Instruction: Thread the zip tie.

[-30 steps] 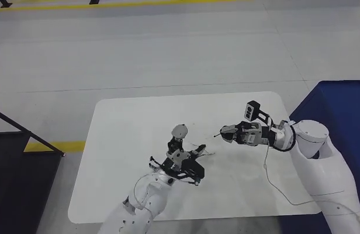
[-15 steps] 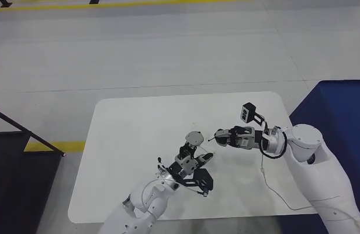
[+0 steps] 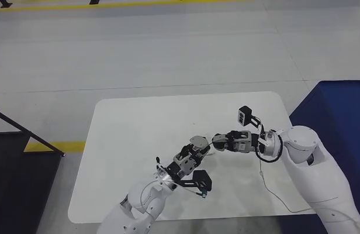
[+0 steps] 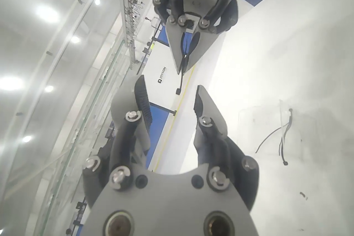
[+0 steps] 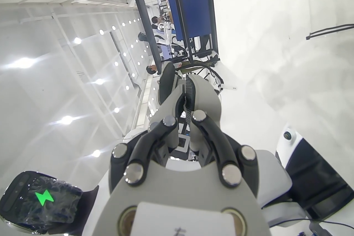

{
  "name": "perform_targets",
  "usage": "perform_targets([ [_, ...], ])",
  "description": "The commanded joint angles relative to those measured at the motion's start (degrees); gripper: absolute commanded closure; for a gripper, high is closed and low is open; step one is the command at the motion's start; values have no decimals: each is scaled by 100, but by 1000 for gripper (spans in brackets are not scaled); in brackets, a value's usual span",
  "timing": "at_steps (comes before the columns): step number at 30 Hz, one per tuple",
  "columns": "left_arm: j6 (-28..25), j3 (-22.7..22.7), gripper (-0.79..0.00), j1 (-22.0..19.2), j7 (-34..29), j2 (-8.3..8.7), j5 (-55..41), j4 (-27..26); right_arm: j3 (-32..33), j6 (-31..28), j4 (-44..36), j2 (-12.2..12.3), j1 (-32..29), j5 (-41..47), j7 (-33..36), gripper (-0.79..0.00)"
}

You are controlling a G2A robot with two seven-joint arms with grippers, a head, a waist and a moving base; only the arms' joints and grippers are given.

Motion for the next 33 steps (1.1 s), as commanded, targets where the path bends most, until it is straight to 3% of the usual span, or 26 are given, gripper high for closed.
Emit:
perform_targets([
  [1,4,-2,-237,9,-25,-2,21,-4,-18,5,-9,1,5,-3,-19,0],
  [8,-54,-18,-172,29,3,-4,-8,-11,-74,25,-35,13,30,-57,-35,0],
  [10,-77,-28,0,33,0,-3,3,-25,-90,26,-49,16,33,-69,-35,0],
  [18,-112,-58,0,49,15,2,68,-64,-83,51,-101,31,30,19,-25,0],
  [20,-140,-77,0,63,4,4,51,-72,-77,106,-100,32,40,139,45,-785],
  [26,-577,-196,0,132,-130,35,-34,-266,218,-197,71,76,91,327,275,-785],
  [33,-670,-327,0,229,56,54,-418,-428,539,-737,425,99,54,422,-8,-785],
])
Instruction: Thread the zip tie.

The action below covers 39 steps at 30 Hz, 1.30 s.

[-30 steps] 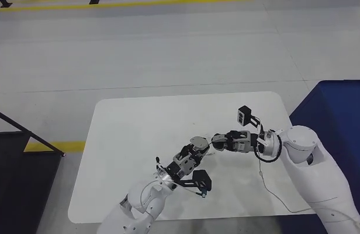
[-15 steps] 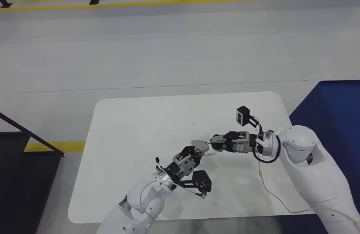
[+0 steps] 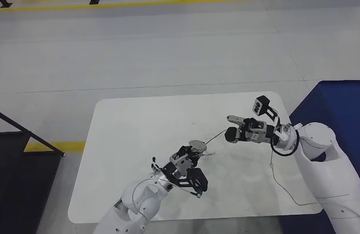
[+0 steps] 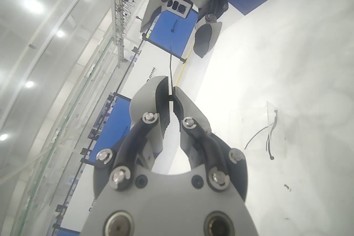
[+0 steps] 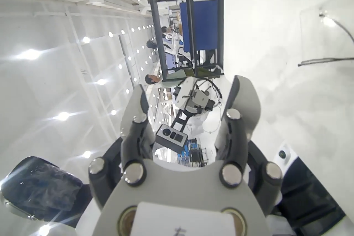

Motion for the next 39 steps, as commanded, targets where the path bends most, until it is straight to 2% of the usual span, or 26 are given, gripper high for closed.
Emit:
perform_targets([
  [1,3,4,0,-2,-6,-1,14,4,-6,10,-6,-1,1,-10,4,-785],
  [4,-18,7,0,8,-10,-1,-18,5,-67,-153,-148,-12,-47,95,178,-785],
  [6,-479,-53,0,68,-101,-5,-608,-89,65,-843,-236,19,-70,-509,-82,-785],
  [8,-1210,-229,0,125,-276,-10,-1687,-331,172,-1663,-404,48,-243,-1295,-523,-785],
  [10,-2348,-529,0,169,-629,-1,-3313,-523,316,-2306,-520,63,-464,-1455,-659,-785],
  [12,-2787,-746,0,227,-1023,0,-4408,-589,444,-2661,-564,81,-571,-1466,-567,-785],
  [13,-3148,-819,0,223,-1371,9,-4971,-591,519,-2826,-569,89,-625,-1421,-533,-785],
  [16,-3641,-934,0,142,-2550,6,-7269,-464,671,-3278,-659,109,-725,-1265,-309,-785],
  [18,-3572,-894,0,36,-3368,12,-8430,-289,737,-3493,-698,108,-781,-1340,-469,-785],
  [19,-3543,-889,0,-10,-3528,13,-8630,-290,737,-3493,-698,108,-781,-1340,-469,-785],
  [26,-3543,-889,0,-10,-3528,13,-8630,-290,686,-3593,-891,115,-878,-1550,-388,-785],
  [27,-3521,-729,0,153,-3361,-15,-9473,-210,658,-3615,-946,123,-921,-1621,-268,-785],
  [29,-3379,-635,0,67,-3843,-6,-10506,-42,662,-3706,-1018,136,-953,-1688,-128,-785],
  [31,-3067,-686,0,-135,-4414,21,-11016,7,654,-3785,-1063,148,-985,-1718,13,-785],
  [34,-2828,-674,0,-240,-4803,41,-11505,46,636,-3866,-1170,166,-1028,-1631,287,-785],
  [35,-2774,-659,0,-259,-4906,45,-11811,72,641,-3893,-1212,174,-1049,-1621,368,-576],
  [36,-2727,-654,0,-285,-5019,51,-12015,91,638,-3919,-1249,180,-1068,-1638,416,-422],
  [39,-2585,-679,0,-357,-5257,73,-12398,132,614,-4000,-1341,189,-1131,-1689,446,-329],
])
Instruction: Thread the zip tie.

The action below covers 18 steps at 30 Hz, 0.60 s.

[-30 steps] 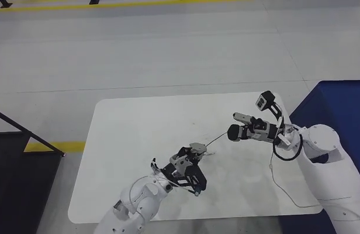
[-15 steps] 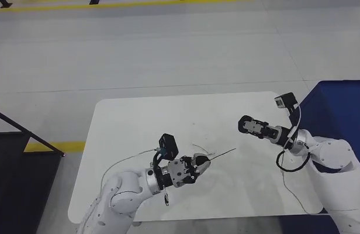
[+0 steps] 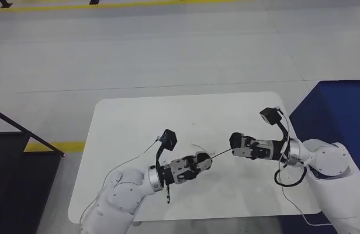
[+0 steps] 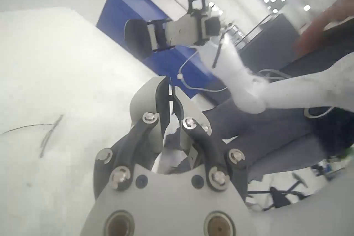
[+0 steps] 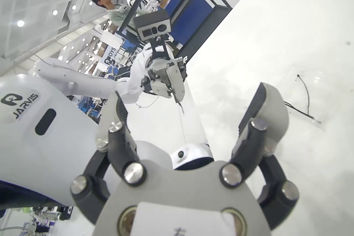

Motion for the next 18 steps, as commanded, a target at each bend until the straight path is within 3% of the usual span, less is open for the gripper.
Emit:
perform_targets([
  [1,91,-6,0,-32,-115,11,-309,17,-21,-36,-44,3,-32,-29,-6,-299],
  [4,152,-25,0,-100,-212,28,-429,71,-105,27,-103,8,-68,49,81,-222],
  [12,252,103,0,-174,-260,48,-245,118,-196,227,-114,28,-28,427,360,-145],
  [18,258,206,0,-203,-293,61,-251,145,-237,267,-132,40,-11,493,419,-139],
])
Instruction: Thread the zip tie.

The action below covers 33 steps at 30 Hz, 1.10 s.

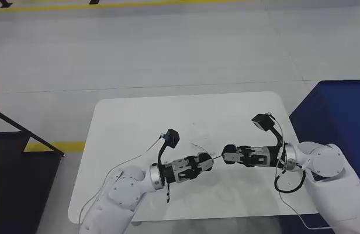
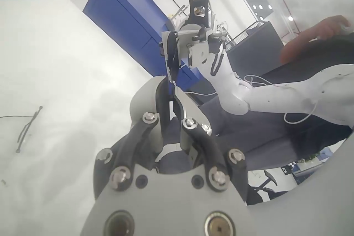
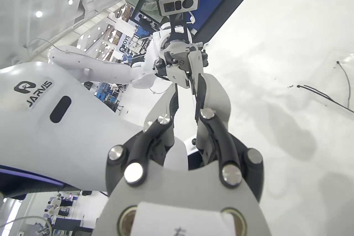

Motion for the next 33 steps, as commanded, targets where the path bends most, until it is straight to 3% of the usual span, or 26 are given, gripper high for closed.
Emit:
perform_targets([
  [1,-1,35,0,-7,-8,3,-11,3,-24,-3,-25,2,-8,-17,-3,-135],
  [10,-23,128,0,-60,42,21,-50,46,-164,-13,-100,5,-18,-197,-119,-120],
  [20,-21,180,0,-67,93,48,-50,50,-209,-8,-103,21,-4,-259,-159,-12],
  [33,-12,250,0,-88,123,80,-79,20,-263,-55,-87,45,0,-329,-156,0],
])
